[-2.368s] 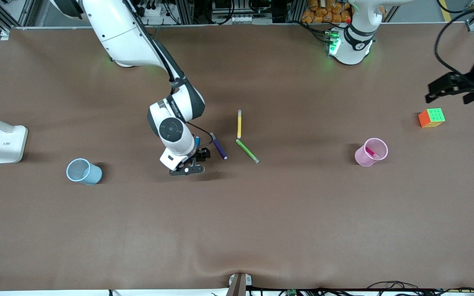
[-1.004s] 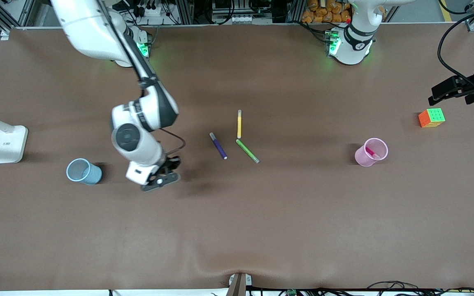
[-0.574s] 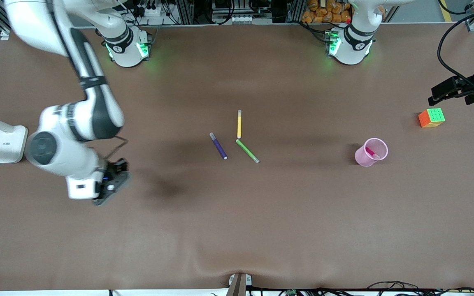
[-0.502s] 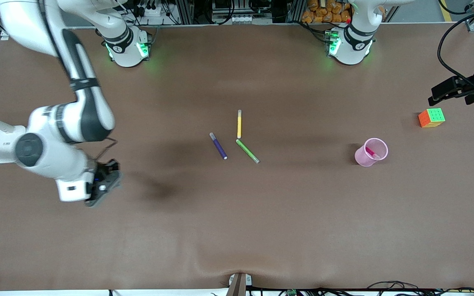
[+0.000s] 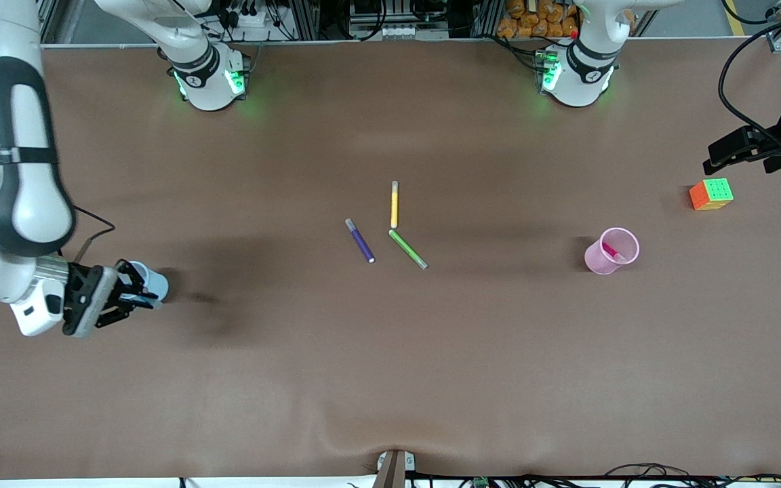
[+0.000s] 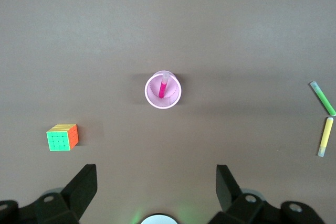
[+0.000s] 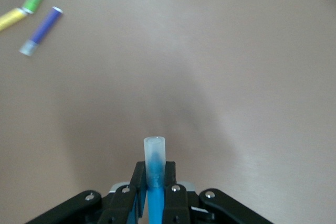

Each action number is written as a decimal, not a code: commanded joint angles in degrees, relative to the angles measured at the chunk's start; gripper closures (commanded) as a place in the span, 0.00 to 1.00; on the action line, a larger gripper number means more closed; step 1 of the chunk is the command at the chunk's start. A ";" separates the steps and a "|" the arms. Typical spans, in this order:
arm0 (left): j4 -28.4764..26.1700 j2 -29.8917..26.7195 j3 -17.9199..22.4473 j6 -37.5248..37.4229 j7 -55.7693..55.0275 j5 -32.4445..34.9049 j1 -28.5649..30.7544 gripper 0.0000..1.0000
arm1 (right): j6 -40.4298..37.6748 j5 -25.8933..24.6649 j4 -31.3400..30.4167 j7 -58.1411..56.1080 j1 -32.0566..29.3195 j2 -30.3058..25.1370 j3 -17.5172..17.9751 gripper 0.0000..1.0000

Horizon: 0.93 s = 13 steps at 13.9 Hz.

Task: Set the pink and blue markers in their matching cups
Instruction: 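Carry the blue marker over the light blue cup with the right gripper, then lower the blue marker into the light blue cup and open the right gripper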

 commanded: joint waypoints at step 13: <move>0.88 0.72 -1.50 -0.76 -1.29 -0.32 -0.28 0.00 | -9.20 12.36 1.06 -22.76 -10.56 6.40 1.06 1.00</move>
